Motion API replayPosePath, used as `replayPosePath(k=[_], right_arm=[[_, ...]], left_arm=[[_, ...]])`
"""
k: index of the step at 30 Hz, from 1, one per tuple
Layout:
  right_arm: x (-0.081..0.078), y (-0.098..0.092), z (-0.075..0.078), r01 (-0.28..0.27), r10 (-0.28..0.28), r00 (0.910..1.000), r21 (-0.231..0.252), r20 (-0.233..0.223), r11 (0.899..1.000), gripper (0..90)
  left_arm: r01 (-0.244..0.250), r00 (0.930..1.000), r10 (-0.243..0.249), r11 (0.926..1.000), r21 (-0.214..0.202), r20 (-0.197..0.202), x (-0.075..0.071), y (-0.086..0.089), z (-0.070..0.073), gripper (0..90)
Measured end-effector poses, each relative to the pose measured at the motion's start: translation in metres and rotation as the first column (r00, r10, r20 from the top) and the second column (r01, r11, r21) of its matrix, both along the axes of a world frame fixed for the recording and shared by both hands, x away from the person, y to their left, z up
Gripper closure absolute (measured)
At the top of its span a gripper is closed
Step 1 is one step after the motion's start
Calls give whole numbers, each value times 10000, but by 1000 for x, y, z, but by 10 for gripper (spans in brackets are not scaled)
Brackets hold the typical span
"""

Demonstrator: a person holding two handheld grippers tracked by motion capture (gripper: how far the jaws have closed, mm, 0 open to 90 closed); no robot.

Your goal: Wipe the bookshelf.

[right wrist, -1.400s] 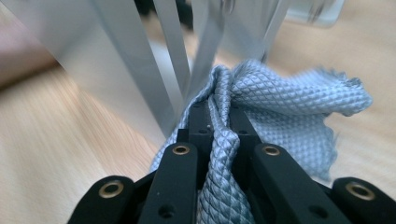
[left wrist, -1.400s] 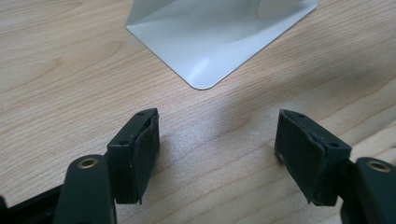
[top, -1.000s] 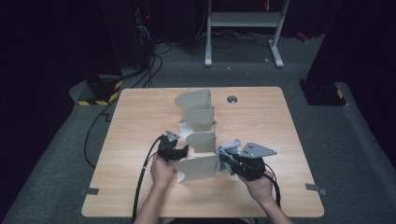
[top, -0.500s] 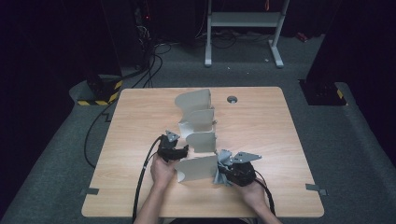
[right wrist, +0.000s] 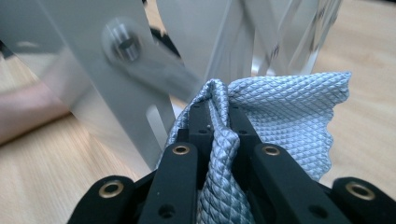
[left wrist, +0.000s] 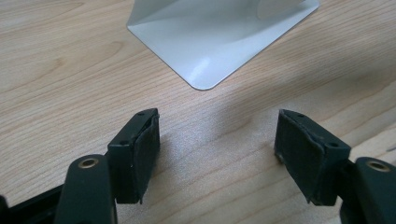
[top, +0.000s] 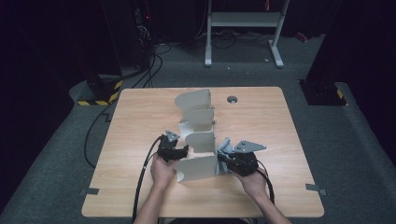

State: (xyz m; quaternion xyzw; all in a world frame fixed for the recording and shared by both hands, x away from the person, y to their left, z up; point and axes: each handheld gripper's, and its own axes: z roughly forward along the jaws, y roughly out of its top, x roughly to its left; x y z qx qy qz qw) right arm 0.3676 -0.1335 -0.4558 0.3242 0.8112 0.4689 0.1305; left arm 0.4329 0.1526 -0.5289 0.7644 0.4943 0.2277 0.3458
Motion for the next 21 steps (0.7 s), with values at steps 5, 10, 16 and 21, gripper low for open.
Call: replayPosePath(k=[5, 10, 16, 21], right_arm=[[-7, -5, 27, -124, 77, 9970, 609, 775, 9981, 841], [-10, 3, 30, -109, 78, 9925, 243, 1219, 9996, 841], [15, 2, -11, 262, -257, 9994, 221, -237, 9994, 841], [34, 6, -36, 472, -464, 9931, 50, -1078, 9989, 841]], left_arm=[[6, 10000, -6, 10000, 6, -4, 0, 0, 0, 314], [0, 10000, 0, 10000, 5, -8, 0, 0, 0, 314], [-6, 10000, 6, 10000, -1, -2, 0, 0, 0, 314], [-3, 10000, 3, 10000, 0, -6, 0, 0, 0, 314]])
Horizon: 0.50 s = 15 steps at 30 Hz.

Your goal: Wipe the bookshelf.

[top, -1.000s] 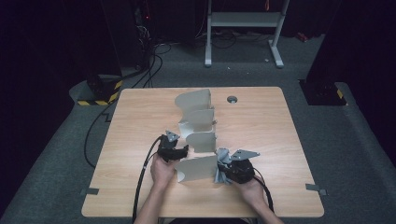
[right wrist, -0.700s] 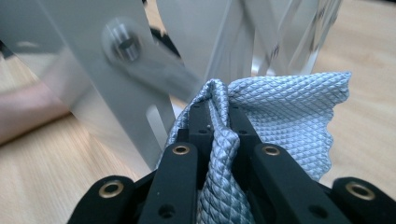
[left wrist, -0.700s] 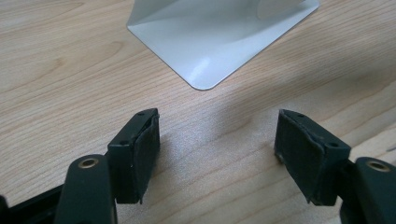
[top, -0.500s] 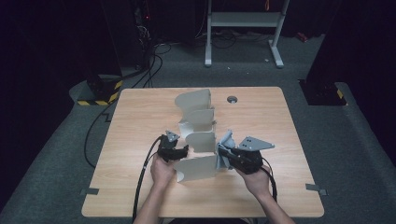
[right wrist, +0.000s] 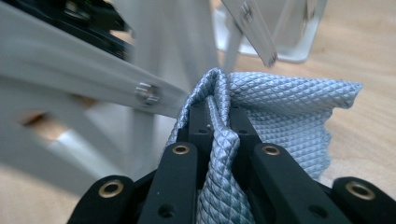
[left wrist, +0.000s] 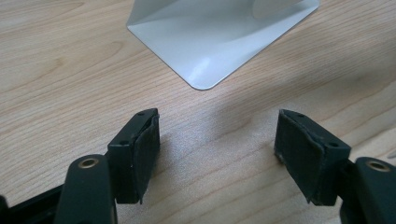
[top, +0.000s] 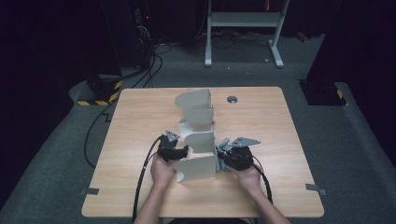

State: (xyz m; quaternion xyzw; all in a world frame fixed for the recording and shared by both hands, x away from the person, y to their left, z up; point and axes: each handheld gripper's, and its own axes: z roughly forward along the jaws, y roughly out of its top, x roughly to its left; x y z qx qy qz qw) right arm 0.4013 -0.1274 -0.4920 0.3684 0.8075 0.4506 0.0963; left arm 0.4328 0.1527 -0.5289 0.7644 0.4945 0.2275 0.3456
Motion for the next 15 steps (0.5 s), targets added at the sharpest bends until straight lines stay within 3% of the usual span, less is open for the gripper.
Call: replayPosePath(k=[3, 8, 11, 15], right_arm=[[5, 0, 1, 94, -92, 9999, 103, -140, 9999, 841], [3, 0, 29, -31, 2, 9984, 516, 572, 9987, 841], [-1, 2, 49, -183, 130, 9933, 451, 1150, 9988, 841], [-3, 3, 59, -313, 253, 9900, 406, 1387, 9987, 841]], left_arm=[[26, 10000, -26, 10000, -4, 0, 0, 0, 0, 314], [54, 10000, -54, 10000, 4, -6, 0, 0, 0, 314], [57, 10000, -57, 10000, -9, -2, 0, 0, 0, 314], [85, 10000, -85, 10000, -12, -1, 0, 0, 0, 314]])
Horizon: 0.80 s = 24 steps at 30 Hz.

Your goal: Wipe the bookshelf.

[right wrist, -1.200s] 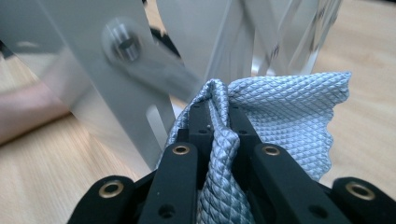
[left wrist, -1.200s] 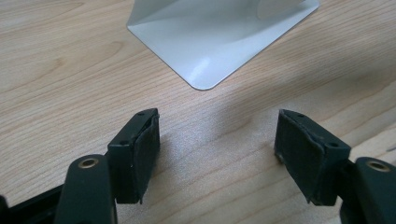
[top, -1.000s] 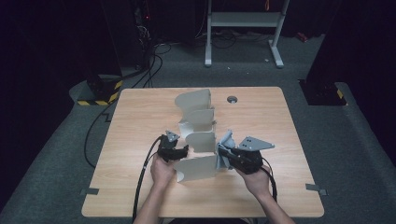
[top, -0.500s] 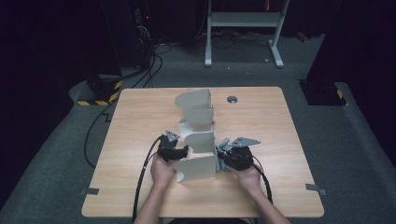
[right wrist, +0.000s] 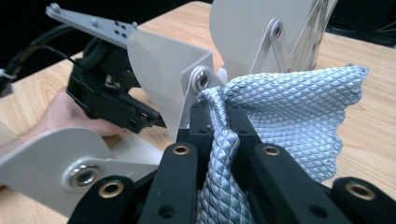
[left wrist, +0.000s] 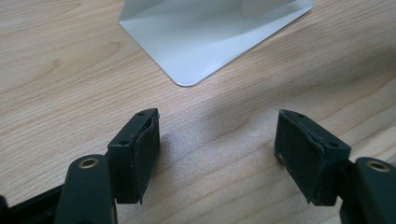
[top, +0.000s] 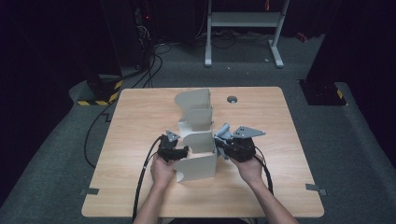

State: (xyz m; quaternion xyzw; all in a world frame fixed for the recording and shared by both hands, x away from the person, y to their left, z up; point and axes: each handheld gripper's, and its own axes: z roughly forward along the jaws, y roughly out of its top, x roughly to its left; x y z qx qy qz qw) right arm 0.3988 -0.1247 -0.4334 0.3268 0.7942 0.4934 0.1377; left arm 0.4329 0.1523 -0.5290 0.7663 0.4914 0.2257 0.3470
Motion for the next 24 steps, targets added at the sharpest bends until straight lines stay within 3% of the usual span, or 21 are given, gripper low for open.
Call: replayPosePath(k=[6, 9, 17, 20, 24], right_arm=[[-4, -2, 12, 52, -64, 9991, 270, 418, 9996, 841], [-1, -2, 9, 12, -20, 9993, 216, 370, 9998, 842], [11, 4, -25, 53, -58, 9992, -129, -391, 9999, 842], [14, 9, -37, 178, -197, 9989, -468, -419, 9987, 843], [19, 12, -44, 334, -370, 9968, -508, -715, 9982, 839]], left_arm=[[5, 10000, -5, 10000, 4, 0, 0, 0, 0, 314], [4, 10000, -4, 10000, 3, 0, 0, 0, 0, 314], [9, 10000, -9, 10000, 5, -1, 0, 0, 0, 314], [9, 10000, -9, 10000, 6, 2, 0, 0, 0, 314], [5, 10000, -5, 10000, 4, 6, 0, 0, 0, 314]])
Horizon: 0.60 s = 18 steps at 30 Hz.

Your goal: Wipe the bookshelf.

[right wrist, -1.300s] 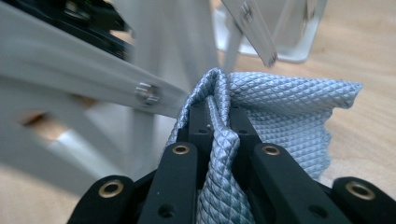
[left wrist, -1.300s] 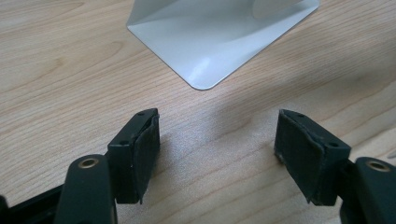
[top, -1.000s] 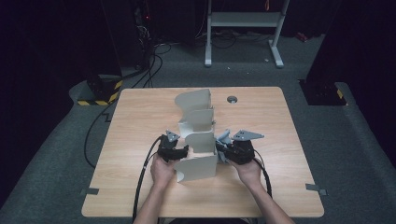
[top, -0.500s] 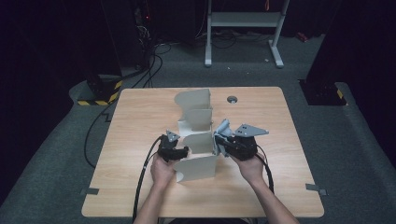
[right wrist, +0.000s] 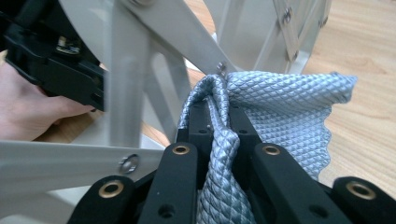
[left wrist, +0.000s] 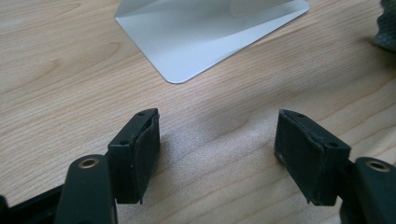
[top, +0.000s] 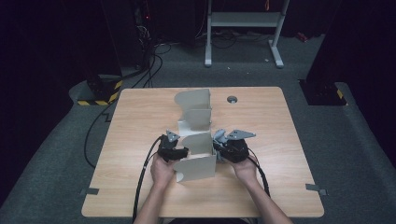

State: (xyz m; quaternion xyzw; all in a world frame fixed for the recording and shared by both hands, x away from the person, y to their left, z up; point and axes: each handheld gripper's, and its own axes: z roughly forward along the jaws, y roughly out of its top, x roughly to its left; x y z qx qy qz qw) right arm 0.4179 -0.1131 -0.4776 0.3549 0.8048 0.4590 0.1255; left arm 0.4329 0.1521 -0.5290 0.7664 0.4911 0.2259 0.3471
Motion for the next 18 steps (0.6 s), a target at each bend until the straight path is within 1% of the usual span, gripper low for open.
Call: replayPosePath(k=[2, 4, 6, 9, 11, 13, 15, 18], right_arm=[[3, 2, -6, 104, -110, 9997, -254, -212, 9996, 838], [6, 3, -15, 173, -188, 9988, -340, -461, 9993, 838], [10, 4, -23, 227, -249, 9967, -301, -769, 9993, 839], [14, 4, -31, 241, -286, 9924, -390, -1199, 9989, 838], [15, 3, -31, 195, -219, 9907, -190, -1342, 9996, 836], [13, -1, -25, 190, -172, 9921, 136, -1246, 9997, 832], [10, -4, -17, 147, -105, 9947, 401, -1020, 9991, 831], [6, -4, -5, 139, -127, 9980, 199, -619, 9997, 830]], left_arm=[[3, 10000, -3, 10000, 1, -3, 0, 0, 0, 314], [10, 10000, -10, 10000, -2, -2, 0, 0, 0, 316], [16, 10000, -16, 10000, 0, -3, 0, 0, 0, 317], [20, 10000, -20, 10000, 3, -2, 0, 0, 0, 317], [17, 10000, -17, 10000, -1, 0, 0, 0, 0, 317], [17, 10000, -17, 10000, -2, -2, 0, 0, 0, 317], [15, 10000, -15, 10000, -1, -1, 0, 0, 0, 317], [17, 10000, -17, 10000, 3, 0, 0, 0, 0, 317]])
